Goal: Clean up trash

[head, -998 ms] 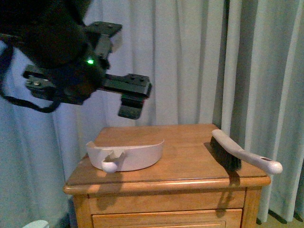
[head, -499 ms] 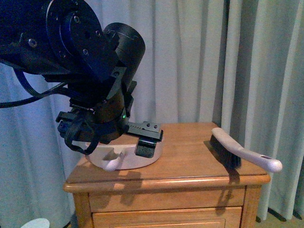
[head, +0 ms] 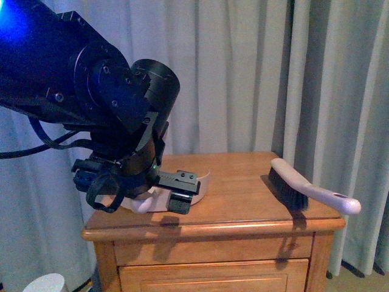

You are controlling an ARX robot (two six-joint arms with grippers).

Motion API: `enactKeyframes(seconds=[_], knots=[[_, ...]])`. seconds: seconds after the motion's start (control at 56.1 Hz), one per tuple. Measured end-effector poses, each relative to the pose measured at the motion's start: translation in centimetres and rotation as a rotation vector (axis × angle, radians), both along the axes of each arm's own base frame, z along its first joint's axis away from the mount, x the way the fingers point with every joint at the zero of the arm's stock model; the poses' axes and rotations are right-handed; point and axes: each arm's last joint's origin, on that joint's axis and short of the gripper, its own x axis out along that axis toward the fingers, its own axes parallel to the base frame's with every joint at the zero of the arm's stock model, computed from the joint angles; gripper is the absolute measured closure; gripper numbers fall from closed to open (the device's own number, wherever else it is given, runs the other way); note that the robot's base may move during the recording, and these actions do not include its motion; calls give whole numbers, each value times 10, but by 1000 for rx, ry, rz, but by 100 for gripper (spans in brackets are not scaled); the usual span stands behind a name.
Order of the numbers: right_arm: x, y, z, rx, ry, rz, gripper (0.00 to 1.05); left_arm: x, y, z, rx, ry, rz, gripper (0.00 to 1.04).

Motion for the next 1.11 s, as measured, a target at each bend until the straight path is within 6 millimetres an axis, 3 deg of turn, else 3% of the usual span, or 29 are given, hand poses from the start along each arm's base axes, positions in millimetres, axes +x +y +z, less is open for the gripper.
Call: enactKeyframes(seconds=[0.036, 0.178, 0.392, 0.642, 0.838, 1.105], knots=[[0, 0, 0, 0, 0, 0, 7, 0, 0, 0, 3, -2, 2, 9], [0, 0, 0, 0, 0, 0, 7, 0, 0, 0, -3, 3, 6, 40], [0, 0, 0, 0, 0, 0, 7, -2, 0, -3, -11, 14, 9, 74], [0, 0, 0, 0, 0, 0, 7, -2, 1, -6, -14, 6, 9, 76], [0, 0, 0, 0, 0, 0, 7, -3, 2, 4, -56, -84, 9, 76], [0, 0, 0, 0, 0, 0, 7, -26, 11, 71, -159, -369, -34, 76]])
